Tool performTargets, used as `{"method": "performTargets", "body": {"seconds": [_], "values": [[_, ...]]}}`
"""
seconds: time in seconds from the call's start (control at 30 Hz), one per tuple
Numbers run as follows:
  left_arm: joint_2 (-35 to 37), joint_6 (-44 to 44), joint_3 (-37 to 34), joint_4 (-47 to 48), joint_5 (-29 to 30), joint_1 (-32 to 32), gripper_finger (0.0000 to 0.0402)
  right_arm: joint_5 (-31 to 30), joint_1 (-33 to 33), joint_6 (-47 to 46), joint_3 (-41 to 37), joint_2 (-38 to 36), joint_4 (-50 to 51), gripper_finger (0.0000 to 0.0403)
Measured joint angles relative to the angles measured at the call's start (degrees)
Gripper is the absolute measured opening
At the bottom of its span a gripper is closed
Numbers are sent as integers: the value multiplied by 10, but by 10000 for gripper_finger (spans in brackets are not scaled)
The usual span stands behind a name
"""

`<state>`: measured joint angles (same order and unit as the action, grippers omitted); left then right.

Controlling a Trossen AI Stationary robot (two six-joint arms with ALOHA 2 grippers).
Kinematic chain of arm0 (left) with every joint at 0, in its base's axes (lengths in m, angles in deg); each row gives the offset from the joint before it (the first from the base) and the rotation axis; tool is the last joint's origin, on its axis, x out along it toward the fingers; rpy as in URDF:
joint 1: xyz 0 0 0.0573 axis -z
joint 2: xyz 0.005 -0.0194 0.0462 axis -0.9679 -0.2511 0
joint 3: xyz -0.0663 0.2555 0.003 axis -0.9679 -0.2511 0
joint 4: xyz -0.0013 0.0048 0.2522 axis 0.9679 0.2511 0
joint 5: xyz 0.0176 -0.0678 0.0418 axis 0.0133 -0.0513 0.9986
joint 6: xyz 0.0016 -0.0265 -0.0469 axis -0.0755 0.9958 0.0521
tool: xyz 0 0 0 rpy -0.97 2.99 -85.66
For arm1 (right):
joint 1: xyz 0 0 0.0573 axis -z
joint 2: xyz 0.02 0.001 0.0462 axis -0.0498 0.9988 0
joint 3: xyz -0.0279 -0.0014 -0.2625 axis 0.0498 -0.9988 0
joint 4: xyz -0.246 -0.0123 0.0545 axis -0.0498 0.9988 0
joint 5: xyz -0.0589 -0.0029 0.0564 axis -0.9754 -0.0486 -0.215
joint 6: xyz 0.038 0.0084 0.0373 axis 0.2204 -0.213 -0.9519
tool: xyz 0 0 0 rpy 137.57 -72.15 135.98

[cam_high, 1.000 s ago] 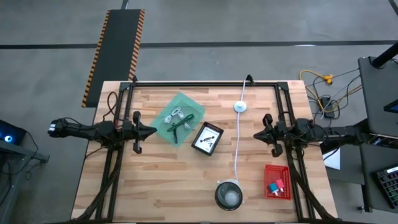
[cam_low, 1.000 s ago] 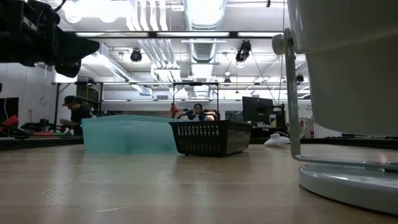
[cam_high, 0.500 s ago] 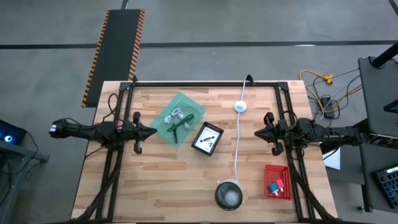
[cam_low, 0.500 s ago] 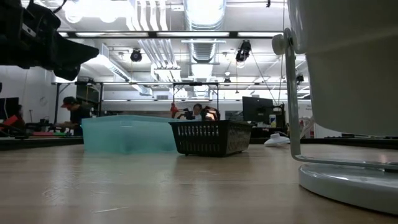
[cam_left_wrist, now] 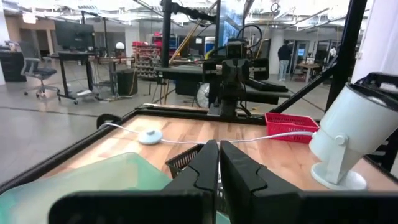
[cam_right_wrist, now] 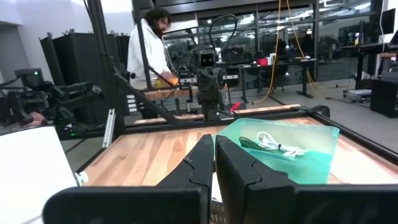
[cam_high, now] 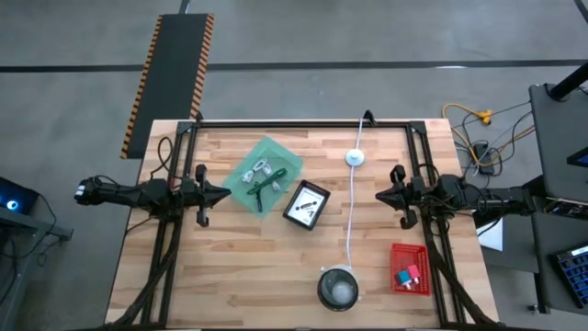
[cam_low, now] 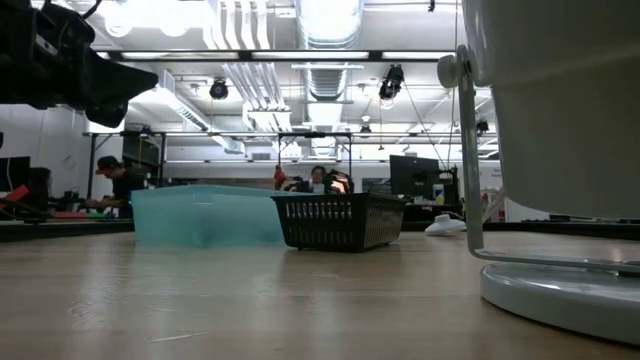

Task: Pick and place items into bin
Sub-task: Return to Home Position

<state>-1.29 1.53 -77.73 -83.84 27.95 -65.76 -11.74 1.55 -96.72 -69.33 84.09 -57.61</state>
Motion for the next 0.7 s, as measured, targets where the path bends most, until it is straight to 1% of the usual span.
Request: {"method": "performTargets", "body": {"seconds": [0.4,0.57,0.7], "values": [[-6,7,0,-2,1,0,0,-4,0,-7,0,0,0,9],[-16,7,0,-3,1,0,0,-4,0,42,0,2,0,8],[-22,7,0,-4,2,0,0,-4,0,47,0,4,0,8]]}}
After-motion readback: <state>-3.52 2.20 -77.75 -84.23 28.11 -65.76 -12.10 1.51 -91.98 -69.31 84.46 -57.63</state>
